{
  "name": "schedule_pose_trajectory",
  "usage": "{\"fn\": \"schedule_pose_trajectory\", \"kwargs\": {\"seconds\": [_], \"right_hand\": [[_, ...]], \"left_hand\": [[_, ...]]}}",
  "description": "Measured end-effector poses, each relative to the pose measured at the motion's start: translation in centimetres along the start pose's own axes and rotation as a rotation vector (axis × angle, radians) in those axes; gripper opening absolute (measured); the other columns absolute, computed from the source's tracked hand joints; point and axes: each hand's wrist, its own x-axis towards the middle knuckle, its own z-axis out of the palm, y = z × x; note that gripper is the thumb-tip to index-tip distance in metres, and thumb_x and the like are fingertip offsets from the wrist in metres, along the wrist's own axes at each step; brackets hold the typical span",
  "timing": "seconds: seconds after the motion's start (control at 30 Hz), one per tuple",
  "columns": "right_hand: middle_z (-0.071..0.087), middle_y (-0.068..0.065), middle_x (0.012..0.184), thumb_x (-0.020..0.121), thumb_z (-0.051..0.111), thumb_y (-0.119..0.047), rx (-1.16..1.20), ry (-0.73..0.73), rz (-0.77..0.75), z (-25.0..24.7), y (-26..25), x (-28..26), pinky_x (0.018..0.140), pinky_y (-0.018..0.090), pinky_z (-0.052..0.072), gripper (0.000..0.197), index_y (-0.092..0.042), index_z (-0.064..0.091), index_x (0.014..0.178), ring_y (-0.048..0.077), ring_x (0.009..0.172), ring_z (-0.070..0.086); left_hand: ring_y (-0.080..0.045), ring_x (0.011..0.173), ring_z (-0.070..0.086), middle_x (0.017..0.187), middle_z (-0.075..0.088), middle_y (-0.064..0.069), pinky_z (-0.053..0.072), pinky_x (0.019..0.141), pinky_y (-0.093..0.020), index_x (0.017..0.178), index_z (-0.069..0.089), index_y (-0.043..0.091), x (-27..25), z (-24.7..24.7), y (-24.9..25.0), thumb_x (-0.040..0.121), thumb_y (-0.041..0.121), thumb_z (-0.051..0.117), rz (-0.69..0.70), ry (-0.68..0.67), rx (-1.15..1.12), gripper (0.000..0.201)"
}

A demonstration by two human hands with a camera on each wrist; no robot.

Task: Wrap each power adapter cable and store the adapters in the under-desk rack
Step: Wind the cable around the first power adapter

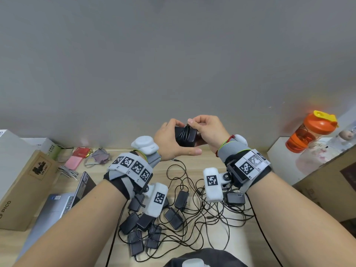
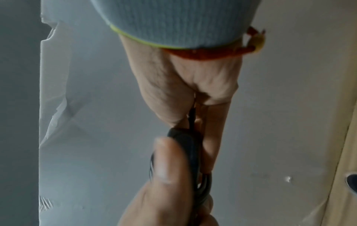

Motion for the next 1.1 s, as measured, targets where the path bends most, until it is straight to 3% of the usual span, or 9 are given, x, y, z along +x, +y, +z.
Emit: {"fn": "schedule_pose_trajectory", "kwargs": {"seconds": [0.17, 0.33, 0.47, 0.57, 0.7, 0.8, 0.9, 1.0, 1.1], "right_hand": [[0.062, 0.008, 0.070, 0.098, 0.058, -0.018, 0.105, -0.039, 0.041, 0.2, -0.2, -0.1, 0.046, 0.023, 0.047, 0.019, -0.010, 0.061, 0.082, 0.017, 0.050, 0.055], [0.064, 0.007, 0.064, 0.101, 0.051, -0.011, 0.236, -0.139, 0.040, 0.4, 0.0, -0.7, 0.051, 0.023, 0.053, 0.015, 0.001, 0.061, 0.099, 0.017, 0.049, 0.062], [0.065, 0.015, 0.080, 0.100, 0.053, -0.012, 0.152, -0.134, 0.006, 0.9, 0.3, -0.8, 0.054, 0.021, 0.055, 0.016, 0.000, 0.063, 0.099, 0.020, 0.055, 0.067], [0.068, 0.016, 0.082, 0.100, 0.053, -0.012, 0.107, -0.128, -0.032, 1.2, 0.4, -0.8, 0.058, 0.024, 0.057, 0.014, 0.000, 0.060, 0.100, 0.022, 0.058, 0.069], [0.068, 0.019, 0.076, 0.100, 0.052, -0.007, 0.143, -0.115, -0.082, 1.9, 0.4, -1.2, 0.055, 0.028, 0.056, 0.007, -0.006, 0.045, 0.097, 0.028, 0.059, 0.068], [0.070, 0.015, 0.077, 0.095, 0.059, -0.004, 0.064, -0.130, -0.132, 2.3, 0.3, -1.4, 0.059, 0.030, 0.058, 0.010, -0.006, 0.051, 0.090, 0.025, 0.058, 0.069], [0.073, 0.011, 0.079, 0.083, 0.075, -0.011, -0.109, -0.160, -0.198, 2.4, 0.6, -1.6, 0.074, 0.039, 0.059, 0.016, -0.016, 0.061, 0.087, 0.028, 0.069, 0.070], [0.071, -0.007, 0.079, 0.078, 0.080, -0.007, -0.171, -0.267, -0.228, 1.9, 0.7, -1.9, 0.076, 0.022, 0.051, 0.030, -0.015, 0.063, 0.101, 0.012, 0.073, 0.067], [0.072, -0.003, 0.096, 0.086, 0.069, 0.000, -0.243, -0.299, -0.284, 1.4, 0.2, -1.8, 0.087, 0.018, 0.052, 0.028, -0.012, 0.065, 0.111, 0.009, 0.093, 0.070]], "left_hand": [[-0.009, 0.088, 0.063, 0.097, 0.066, 0.008, 0.052, 0.072, -0.023, 0.109, 0.053, 0.034, 0.2, -0.1, -0.2, 0.057, 0.052, 0.089, 0.054, 0.166, -0.200, 0.066], [-0.005, 0.056, 0.052, 0.086, 0.063, 0.006, 0.043, 0.052, -0.017, 0.123, 0.057, 0.029, 0.3, -0.2, -0.3, 0.074, 0.025, 0.085, 0.031, 0.154, -0.603, 0.056], [-0.012, 0.071, 0.058, 0.096, 0.065, 0.006, 0.045, 0.055, -0.025, 0.111, 0.065, 0.043, 0.4, -0.2, -0.6, 0.076, 0.040, 0.078, -0.063, 0.123, -0.673, 0.037], [-0.012, 0.090, 0.066, 0.104, 0.069, 0.004, 0.047, 0.066, -0.028, 0.106, 0.064, 0.039, 0.6, -0.4, -0.8, 0.084, 0.048, 0.070, -0.122, 0.118, -0.628, 0.024], [-0.024, 0.067, 0.062, 0.080, 0.069, -0.005, 0.042, 0.050, -0.027, 0.097, 0.064, 0.020, 1.3, -0.7, -0.3, 0.084, 0.062, 0.057, -0.292, 0.181, -0.792, 0.044], [-0.022, 0.051, 0.060, 0.073, 0.069, -0.007, 0.039, 0.045, -0.025, 0.097, 0.063, 0.013, 1.5, -1.2, -0.3, 0.089, 0.062, 0.052, -0.417, 0.208, -0.928, 0.051], [-0.024, 0.053, 0.056, 0.076, 0.064, -0.009, 0.040, 0.044, -0.025, 0.092, 0.061, 0.013, 1.6, -1.5, -0.4, 0.089, 0.063, 0.052, -0.405, 0.224, -0.909, 0.051], [-0.022, 0.050, 0.056, 0.074, 0.063, -0.006, 0.041, 0.044, -0.025, 0.093, 0.061, 0.013, 1.6, -2.0, -0.4, 0.090, 0.063, 0.051, -0.395, 0.235, -0.906, 0.052], [-0.024, 0.052, 0.056, 0.077, 0.064, -0.009, 0.039, 0.044, -0.026, 0.099, 0.060, 0.010, 1.5, -2.3, -0.7, 0.090, 0.064, 0.052, -0.381, 0.207, -0.947, 0.055]]}}
